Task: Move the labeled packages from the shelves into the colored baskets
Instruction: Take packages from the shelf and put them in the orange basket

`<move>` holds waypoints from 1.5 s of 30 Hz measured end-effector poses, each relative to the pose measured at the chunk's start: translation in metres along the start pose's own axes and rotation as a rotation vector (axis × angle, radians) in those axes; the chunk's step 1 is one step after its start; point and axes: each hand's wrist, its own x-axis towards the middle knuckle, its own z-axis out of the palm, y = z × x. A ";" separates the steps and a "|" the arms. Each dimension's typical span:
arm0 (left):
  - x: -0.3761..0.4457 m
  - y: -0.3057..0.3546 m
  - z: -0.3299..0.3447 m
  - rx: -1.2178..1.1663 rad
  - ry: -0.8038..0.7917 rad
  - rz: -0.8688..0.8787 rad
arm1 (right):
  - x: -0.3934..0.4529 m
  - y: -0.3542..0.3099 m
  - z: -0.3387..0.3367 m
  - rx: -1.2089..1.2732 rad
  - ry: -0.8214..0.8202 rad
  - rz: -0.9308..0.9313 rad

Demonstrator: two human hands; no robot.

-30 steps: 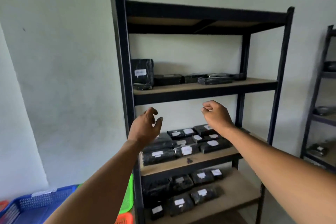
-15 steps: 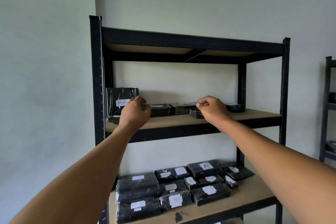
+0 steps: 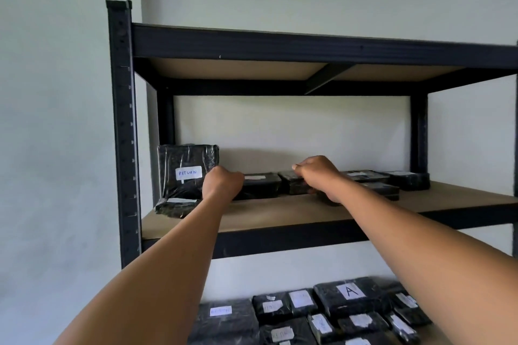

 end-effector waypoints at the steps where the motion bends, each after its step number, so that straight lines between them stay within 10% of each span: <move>1: 0.002 0.002 0.002 0.022 0.015 -0.005 | 0.006 0.000 0.005 -0.009 -0.031 0.014; 26: 0.011 0.015 0.048 -0.048 0.215 -0.314 | 0.085 0.028 0.055 -0.086 -0.146 0.233; 45: 0.021 0.017 0.051 -0.746 0.140 -0.299 | 0.086 0.033 0.035 0.304 -0.141 0.211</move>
